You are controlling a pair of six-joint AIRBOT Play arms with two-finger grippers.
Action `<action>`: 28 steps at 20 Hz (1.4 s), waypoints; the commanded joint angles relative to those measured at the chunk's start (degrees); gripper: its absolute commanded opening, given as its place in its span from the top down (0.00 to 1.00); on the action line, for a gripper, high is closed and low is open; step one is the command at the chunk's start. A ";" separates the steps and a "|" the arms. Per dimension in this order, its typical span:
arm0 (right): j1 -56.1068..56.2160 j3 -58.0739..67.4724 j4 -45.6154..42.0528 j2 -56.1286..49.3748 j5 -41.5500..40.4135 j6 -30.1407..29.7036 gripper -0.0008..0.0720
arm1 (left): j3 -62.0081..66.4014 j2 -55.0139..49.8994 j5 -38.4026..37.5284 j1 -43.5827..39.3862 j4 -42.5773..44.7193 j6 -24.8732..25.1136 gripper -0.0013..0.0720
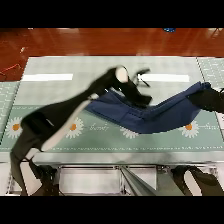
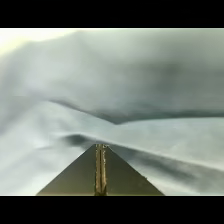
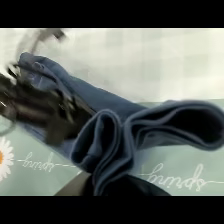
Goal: Fold the shirts.
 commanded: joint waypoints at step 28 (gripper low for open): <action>40.89 36.68 21.11 -68.76 -21.99 -4.13 0.43 | -76.11 75.12 13.97 33.22 9.53 -5.46 0.96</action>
